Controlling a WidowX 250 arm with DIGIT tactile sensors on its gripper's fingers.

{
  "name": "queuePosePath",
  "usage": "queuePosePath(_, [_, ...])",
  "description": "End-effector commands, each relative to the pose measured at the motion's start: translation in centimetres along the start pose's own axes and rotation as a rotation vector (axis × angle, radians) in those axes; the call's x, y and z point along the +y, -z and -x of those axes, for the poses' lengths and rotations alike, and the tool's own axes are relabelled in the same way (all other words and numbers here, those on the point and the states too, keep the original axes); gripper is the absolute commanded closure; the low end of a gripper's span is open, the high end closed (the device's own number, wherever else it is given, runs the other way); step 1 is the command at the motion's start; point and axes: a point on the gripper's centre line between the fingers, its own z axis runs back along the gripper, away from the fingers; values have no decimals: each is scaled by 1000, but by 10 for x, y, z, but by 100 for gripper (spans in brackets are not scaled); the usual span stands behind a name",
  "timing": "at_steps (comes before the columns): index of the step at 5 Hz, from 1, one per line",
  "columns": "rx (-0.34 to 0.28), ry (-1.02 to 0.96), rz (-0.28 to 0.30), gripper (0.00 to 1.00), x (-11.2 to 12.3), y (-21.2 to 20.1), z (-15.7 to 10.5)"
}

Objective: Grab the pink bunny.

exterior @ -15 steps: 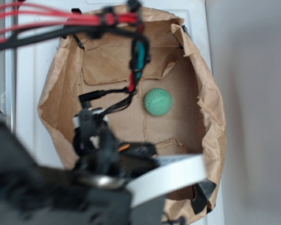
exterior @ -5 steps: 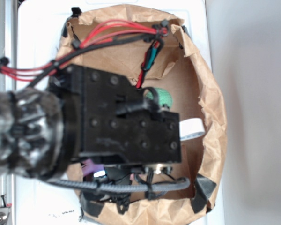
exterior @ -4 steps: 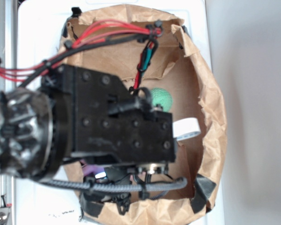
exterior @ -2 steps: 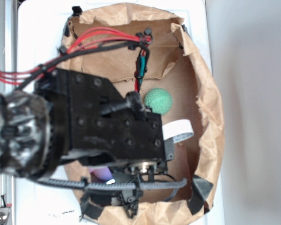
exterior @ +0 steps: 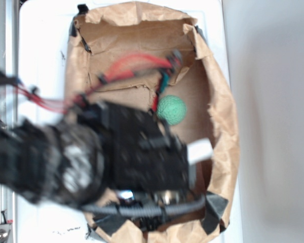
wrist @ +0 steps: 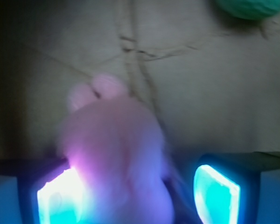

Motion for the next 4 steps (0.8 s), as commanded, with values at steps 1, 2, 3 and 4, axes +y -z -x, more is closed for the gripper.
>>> queuePosePath(1, [3, 21, -22, 0, -10, -1, 2])
queuePosePath(2, [-8, 4, -16, 100, -9, -2, -4])
queuePosePath(3, [-20, 1, 11, 100, -5, -15, -6])
queuePosePath(4, [-1, -40, 62, 100, 3, -33, -14])
